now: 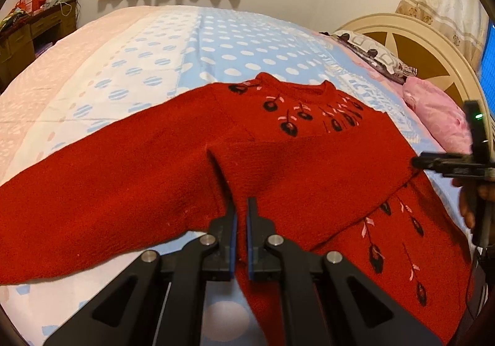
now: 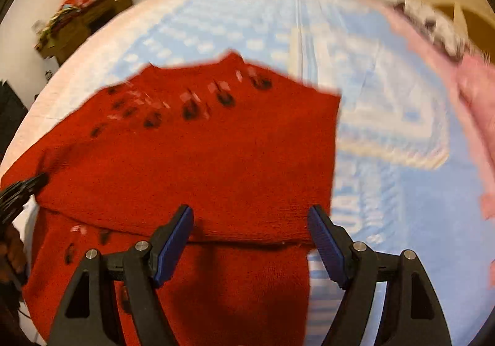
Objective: Fold small clothes
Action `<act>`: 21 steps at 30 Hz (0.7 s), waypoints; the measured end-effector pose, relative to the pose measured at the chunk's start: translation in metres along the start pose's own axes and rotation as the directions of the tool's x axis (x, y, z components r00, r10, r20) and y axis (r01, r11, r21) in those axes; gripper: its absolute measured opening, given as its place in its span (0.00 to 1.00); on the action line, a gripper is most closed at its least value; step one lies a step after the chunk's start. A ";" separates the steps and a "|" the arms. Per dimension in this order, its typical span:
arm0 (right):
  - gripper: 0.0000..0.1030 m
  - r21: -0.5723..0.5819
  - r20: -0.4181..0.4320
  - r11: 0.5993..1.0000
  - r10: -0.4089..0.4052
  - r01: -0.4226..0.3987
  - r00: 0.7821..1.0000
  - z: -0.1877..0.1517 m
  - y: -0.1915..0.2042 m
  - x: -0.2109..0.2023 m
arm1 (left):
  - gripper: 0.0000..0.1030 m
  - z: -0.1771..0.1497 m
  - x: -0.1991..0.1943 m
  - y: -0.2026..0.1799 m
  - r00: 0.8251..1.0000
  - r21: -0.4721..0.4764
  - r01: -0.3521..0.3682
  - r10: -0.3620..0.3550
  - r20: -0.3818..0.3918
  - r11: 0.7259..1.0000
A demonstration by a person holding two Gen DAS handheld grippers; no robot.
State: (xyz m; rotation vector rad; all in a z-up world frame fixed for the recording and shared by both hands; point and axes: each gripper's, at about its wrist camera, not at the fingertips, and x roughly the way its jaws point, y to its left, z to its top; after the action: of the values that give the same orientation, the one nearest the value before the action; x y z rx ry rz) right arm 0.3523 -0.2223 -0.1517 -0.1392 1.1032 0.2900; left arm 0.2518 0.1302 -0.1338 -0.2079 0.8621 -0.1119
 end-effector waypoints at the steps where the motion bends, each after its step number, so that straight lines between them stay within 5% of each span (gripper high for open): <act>1: 0.75 -0.034 0.013 0.999 -0.035 0.035 0.999 -0.003 0.004 0.003 | 0.05 0.000 0.002 0.001 1.000 -0.004 -0.005 0.005 -0.005 1.000; 8: 0.75 -0.129 0.079 0.990 -0.052 0.062 0.995 0.010 0.039 -0.032 | 0.05 -0.002 -0.002 0.003 1.000 -0.018 -0.006 0.006 0.003 1.000; 10: 0.75 -0.130 0.075 0.989 -0.065 0.074 0.995 0.015 0.047 -0.026 | 0.05 -0.004 -0.004 0.001 1.000 -0.008 -0.012 0.012 0.007 1.000; 13: 0.75 -0.143 -0.059 0.989 -0.039 0.030 0.997 0.010 0.060 0.017 | 0.12 -0.005 -0.002 0.002 1.000 -0.008 -0.029 0.029 -0.003 1.000; 15: 0.77 -0.137 -0.001 0.988 -0.070 0.069 0.998 0.004 0.067 0.018 | 0.14 -0.005 -0.003 0.005 1.000 -0.027 -0.019 0.019 -0.011 0.999; 16: 0.77 -0.133 0.007 0.987 -0.084 0.085 0.996 0.003 0.070 0.015 | 0.17 -0.006 -0.005 0.007 1.000 -0.036 -0.011 0.011 -0.012 0.999; 18: 0.77 -0.139 0.023 0.984 -0.108 0.110 0.994 0.004 0.076 0.007 | 0.47 -0.010 -0.014 0.011 1.000 -0.046 -0.027 0.027 -0.003 0.999; 20: 0.77 -0.176 0.059 0.979 -0.091 0.100 0.994 0.002 0.090 -0.003 | 0.64 -0.016 -0.027 0.015 0.998 -0.045 -0.053 0.055 0.025 0.998; 21: 0.77 -0.207 0.077 0.974 -0.074 0.088 0.994 0.001 0.100 -0.007 | 0.64 -0.018 -0.033 0.018 0.997 -0.037 -0.064 0.066 0.038 0.997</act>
State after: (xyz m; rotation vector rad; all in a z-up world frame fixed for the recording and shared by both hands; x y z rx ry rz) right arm 0.3200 -0.1279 -0.1419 -0.3594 0.9942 0.3359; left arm 0.2170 0.1508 -0.1249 -0.2142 0.8314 -0.0315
